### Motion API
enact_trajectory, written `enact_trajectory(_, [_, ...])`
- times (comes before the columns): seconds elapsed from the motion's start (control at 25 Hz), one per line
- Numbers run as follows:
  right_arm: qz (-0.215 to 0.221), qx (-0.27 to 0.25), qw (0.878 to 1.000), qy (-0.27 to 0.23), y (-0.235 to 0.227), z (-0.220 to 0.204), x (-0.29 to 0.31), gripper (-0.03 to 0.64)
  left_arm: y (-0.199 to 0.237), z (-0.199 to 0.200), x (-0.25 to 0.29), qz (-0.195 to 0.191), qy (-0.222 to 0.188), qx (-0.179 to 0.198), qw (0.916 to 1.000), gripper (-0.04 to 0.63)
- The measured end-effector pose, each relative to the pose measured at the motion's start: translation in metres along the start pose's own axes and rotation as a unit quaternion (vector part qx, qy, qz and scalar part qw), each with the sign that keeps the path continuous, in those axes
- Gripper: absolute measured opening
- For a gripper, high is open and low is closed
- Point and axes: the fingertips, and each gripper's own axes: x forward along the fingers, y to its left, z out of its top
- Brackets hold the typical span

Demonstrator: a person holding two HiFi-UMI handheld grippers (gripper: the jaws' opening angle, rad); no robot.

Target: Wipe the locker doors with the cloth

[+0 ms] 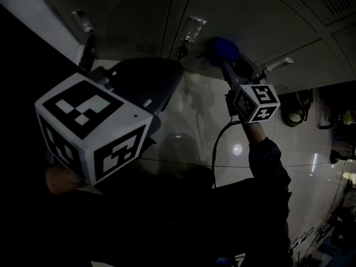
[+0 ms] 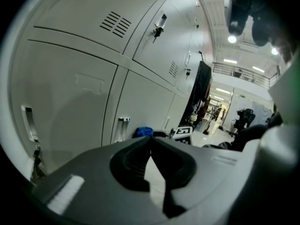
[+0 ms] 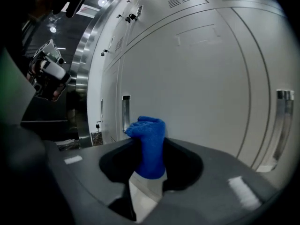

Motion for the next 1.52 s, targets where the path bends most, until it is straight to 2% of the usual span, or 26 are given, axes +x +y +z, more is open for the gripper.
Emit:
enact_trajectory(0.28, [-0.049,0.008,0.999,0.012,-0.045,-0.018,-0.033,0.133,-0.003,-0.001,0.004,-0.001,0.003,0.001,1.0000,-0.020])
enact_trajectory(0.56, [-0.115,0.041,0.992,0.032,-0.090,-0.041,-0.066,0.135,-0.003,-0.002,0.006,-0.001,0.007,0.000,1.0000,-0.020])
enact_trajectory(0.76, [-0.144,0.058,0.987,0.036,-0.102,-0.046,-0.076,0.137,-0.004,-0.002,0.005,-0.001,0.008,0.000,1.0000,-0.020])
enact_trajectory(0.92, [-0.153,0.053,0.986,0.031,-0.095,-0.045,-0.077,0.133,-0.003,-0.002,0.004,0.000,0.007,-0.002,1.0000,-0.020])
enact_trajectory(1.12, [-0.113,0.027,0.993,0.023,-0.052,-0.038,-0.064,0.130,-0.001,-0.003,0.002,-0.001,0.004,-0.004,1.0000,-0.020])
enact_trajectory(1.36, [0.001,0.025,1.000,0.006,0.023,-0.034,-0.021,0.131,-0.002,0.000,0.000,-0.003,0.000,-0.004,1.0000,-0.020])
enact_trajectory(1.52, [0.042,0.019,0.999,0.010,0.055,-0.038,0.006,0.132,0.000,-0.001,0.000,-0.001,-0.002,-0.005,1.0000,-0.020])
